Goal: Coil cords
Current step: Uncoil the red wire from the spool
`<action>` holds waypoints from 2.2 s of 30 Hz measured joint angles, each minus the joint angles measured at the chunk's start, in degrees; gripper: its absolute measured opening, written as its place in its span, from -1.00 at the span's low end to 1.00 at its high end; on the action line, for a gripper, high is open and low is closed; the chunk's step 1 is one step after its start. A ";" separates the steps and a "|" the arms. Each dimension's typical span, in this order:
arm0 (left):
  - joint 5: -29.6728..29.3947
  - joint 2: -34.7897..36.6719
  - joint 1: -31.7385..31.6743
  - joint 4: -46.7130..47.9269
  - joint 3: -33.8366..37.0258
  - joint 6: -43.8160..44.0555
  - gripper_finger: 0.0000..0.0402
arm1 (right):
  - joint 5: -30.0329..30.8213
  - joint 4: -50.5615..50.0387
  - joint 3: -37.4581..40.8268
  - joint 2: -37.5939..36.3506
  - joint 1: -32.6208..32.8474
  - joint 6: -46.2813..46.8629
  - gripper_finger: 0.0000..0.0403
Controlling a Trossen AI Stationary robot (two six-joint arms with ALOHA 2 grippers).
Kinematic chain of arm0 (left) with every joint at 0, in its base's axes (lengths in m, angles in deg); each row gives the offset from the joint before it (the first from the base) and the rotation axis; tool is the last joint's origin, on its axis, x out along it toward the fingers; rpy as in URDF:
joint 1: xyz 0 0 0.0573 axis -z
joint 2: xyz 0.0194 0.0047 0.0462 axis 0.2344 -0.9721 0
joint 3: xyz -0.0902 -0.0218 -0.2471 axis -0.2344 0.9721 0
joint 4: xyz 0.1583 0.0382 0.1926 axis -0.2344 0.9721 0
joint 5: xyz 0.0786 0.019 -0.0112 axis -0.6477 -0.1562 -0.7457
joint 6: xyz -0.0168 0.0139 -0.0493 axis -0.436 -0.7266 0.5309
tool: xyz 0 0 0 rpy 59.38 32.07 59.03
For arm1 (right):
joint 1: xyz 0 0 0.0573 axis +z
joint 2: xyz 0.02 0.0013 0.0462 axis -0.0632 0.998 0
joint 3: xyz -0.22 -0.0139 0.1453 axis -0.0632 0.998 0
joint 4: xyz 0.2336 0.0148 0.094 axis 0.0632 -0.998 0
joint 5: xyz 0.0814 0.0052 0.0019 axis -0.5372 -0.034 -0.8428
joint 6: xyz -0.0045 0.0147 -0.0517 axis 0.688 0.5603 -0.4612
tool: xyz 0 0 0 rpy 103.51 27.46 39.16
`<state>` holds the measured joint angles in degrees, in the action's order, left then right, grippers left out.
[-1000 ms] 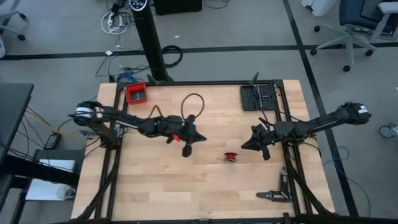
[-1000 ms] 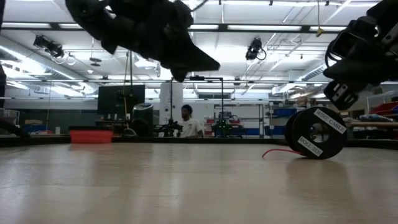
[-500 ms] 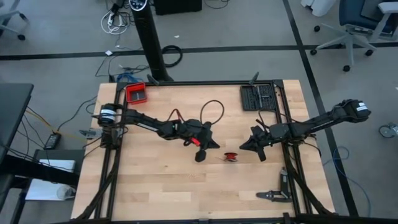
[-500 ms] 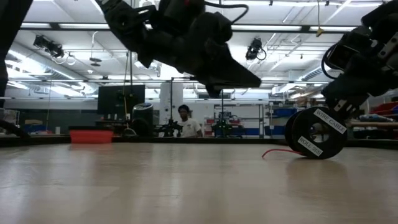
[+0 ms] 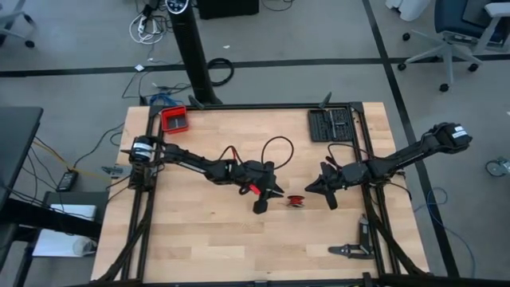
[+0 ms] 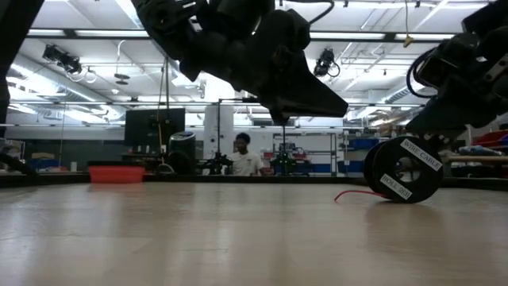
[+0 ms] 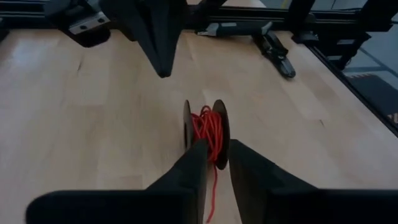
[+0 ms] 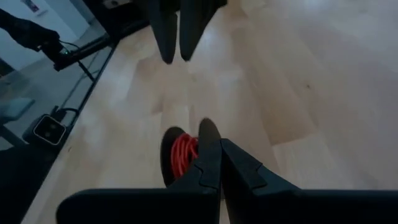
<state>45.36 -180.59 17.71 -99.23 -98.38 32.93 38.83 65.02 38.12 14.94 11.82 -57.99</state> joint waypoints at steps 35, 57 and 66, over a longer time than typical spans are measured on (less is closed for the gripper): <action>-8.63 -7.31 2.64 13.58 -12.34 -1.51 -0.62 | 2.66 -24.27 -11.84 5.42 7.12 5.10 -0.99; -14.17 -10.08 2.54 13.10 -12.24 -2.84 -0.62 | 5.83 -19.89 -14.11 15.55 6.51 2.24 -0.99; -12.72 -10.08 2.55 13.14 -12.24 -2.91 -0.62 | 7.83 -20.04 -16.15 19.13 6.47 0.44 -0.98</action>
<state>32.64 -190.66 20.26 -86.09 -110.62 30.02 46.66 44.97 21.97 34.07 18.29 -57.54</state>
